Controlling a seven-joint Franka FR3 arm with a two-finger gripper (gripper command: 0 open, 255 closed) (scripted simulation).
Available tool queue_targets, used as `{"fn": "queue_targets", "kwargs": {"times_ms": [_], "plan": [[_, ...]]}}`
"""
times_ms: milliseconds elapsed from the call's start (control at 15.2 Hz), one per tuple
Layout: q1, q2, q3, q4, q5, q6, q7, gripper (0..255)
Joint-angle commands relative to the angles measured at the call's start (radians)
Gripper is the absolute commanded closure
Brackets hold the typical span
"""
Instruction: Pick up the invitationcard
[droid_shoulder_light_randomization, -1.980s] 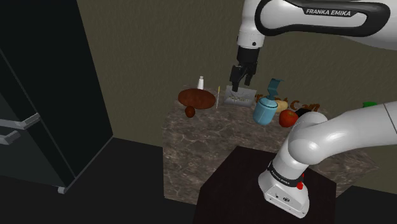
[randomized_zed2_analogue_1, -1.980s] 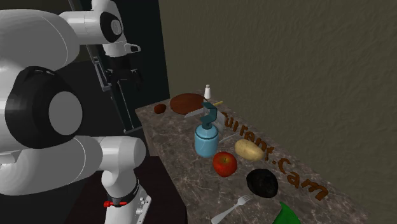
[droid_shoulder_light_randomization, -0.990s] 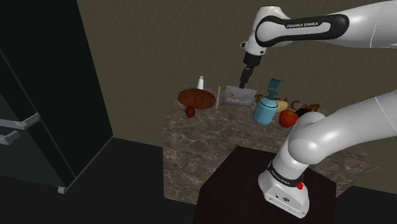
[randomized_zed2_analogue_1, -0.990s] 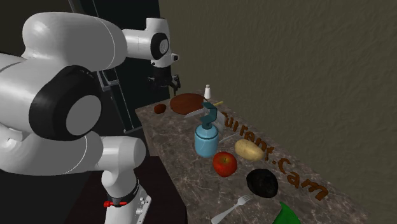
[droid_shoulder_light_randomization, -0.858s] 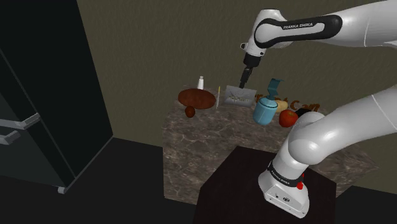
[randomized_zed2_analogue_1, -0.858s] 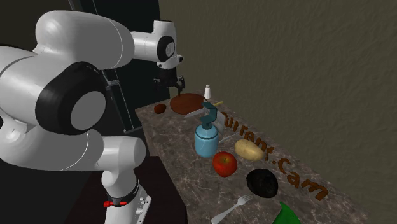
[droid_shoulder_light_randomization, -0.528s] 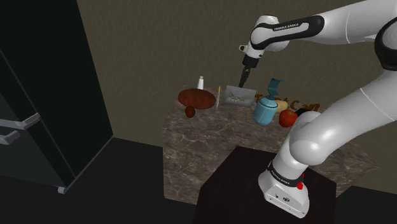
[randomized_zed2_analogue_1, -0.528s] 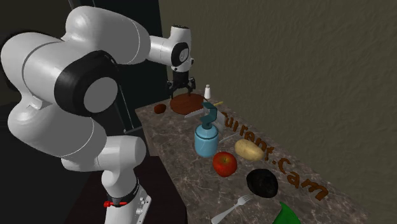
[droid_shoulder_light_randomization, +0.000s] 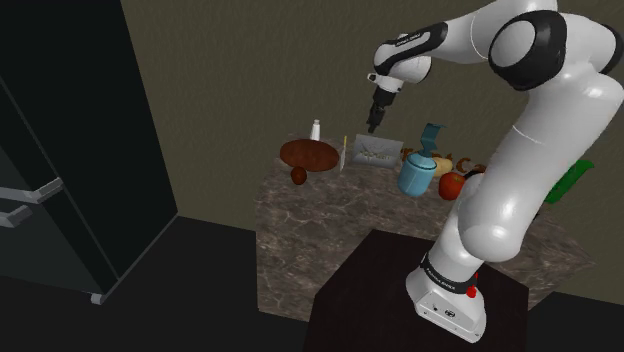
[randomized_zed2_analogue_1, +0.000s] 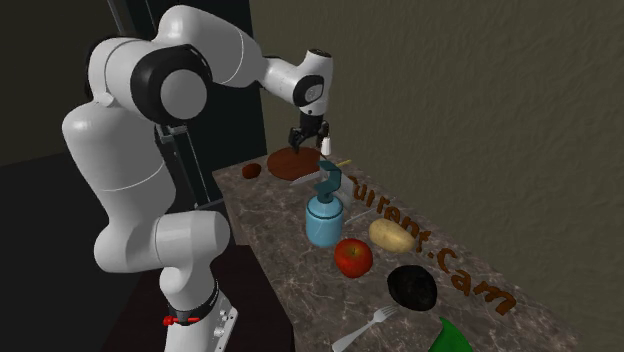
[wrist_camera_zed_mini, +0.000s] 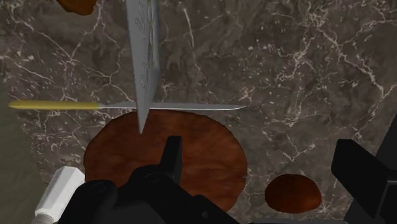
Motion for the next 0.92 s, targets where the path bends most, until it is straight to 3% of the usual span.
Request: {"fn": "queue_targets", "kwargs": {"times_ms": [0, 330, 858], "plan": [[-0.005, 0.112, -0.026, 0.075, 0.121, -0.016, -0.142, 0], [-0.152, 0.396, 0.031, 0.32, 0.377, -0.116, -0.411, 0], [-0.181, 0.455, 0.066, 0.291, 0.434, -0.051, -0.466, 0]]}}
